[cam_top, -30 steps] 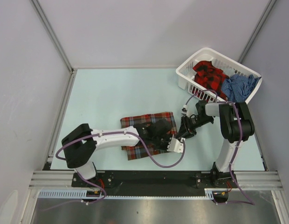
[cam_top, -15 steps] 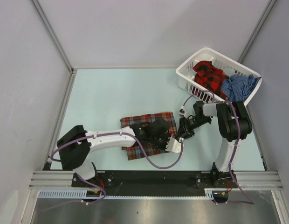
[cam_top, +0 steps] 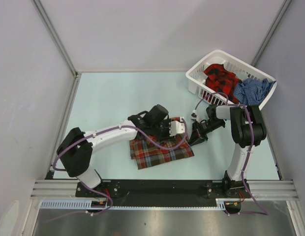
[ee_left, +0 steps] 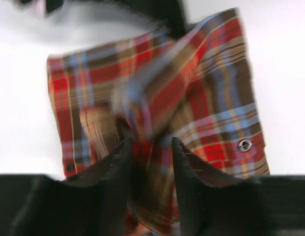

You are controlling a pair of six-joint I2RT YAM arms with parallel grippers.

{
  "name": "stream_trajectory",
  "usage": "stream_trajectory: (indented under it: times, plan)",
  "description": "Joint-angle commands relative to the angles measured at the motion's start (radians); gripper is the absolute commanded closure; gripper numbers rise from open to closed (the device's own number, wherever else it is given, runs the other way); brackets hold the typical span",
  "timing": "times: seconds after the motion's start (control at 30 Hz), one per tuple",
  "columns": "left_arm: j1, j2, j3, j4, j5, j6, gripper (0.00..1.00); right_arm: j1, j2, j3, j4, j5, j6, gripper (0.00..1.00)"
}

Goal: Fold and stack the long sleeve shirts
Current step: Fold the shirt

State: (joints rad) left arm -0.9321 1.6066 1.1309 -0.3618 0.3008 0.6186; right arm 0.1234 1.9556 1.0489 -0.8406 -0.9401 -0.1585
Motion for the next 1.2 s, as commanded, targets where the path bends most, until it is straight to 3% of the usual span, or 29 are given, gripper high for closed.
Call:
stream_trajectory:
  times: [0.0, 0.1, 0.17, 0.23, 0.47, 0.63, 0.73, 0.83, 0.9, 1.03, 1.1, 1.17]
  plan:
    - [0.087, -0.036, 0.036, -0.089, 0.044, -0.120, 0.48, 0.002, 0.020, 0.036, -0.031, 0.026, -0.021, 1.00]
    - [0.162, -0.051, 0.024, -0.150, 0.035, -0.154, 0.38, 0.008, 0.032, 0.037, -0.031, 0.040, -0.030, 1.00]
    - [0.206, -0.074, 0.006, -0.231, 0.076, -0.160, 0.25, 0.001, 0.031, 0.036, -0.031, 0.038, -0.035, 1.00]
    - [0.257, -0.118, -0.022, -0.284, 0.112, -0.172, 0.24, -0.010, 0.029, 0.031, -0.029, 0.056, -0.033, 1.00]
    - [0.292, -0.177, -0.103, -0.557, 0.161, -0.099, 0.27, -0.002, 0.019, 0.030, -0.025, 0.067, -0.038, 1.00]
    - [0.372, -0.119, -0.125, -0.574, 0.104, -0.046, 0.32, 0.012, 0.009, 0.037, -0.022, 0.087, -0.042, 1.00]
    - [0.434, -0.093, -0.083, -0.632, 0.248, -0.030, 0.41, 0.013, -0.001, 0.037, -0.022, 0.095, -0.041, 1.00]
    - [0.385, -0.157, -0.132, -0.634, 0.325, 0.006, 0.35, 0.021, 0.006, 0.039, -0.018, 0.103, -0.039, 1.00]
    - [0.284, -0.181, -0.170, -0.634, 0.296, 0.059, 0.33, 0.024, 0.009, 0.040, -0.015, 0.109, -0.035, 1.00]
    - [0.130, -0.203, -0.265, -0.596, 0.216, 0.098, 0.42, 0.024, 0.008, 0.043, -0.017, 0.124, -0.032, 1.00]
    - [0.089, -0.247, -0.321, -0.571, 0.172, 0.134, 0.48, 0.027, 0.008, 0.048, -0.020, 0.135, -0.033, 1.00]
    - [0.032, -0.351, -0.365, -0.494, 0.078, 0.164, 0.48, 0.025, 0.011, 0.049, -0.022, 0.135, -0.035, 1.00]
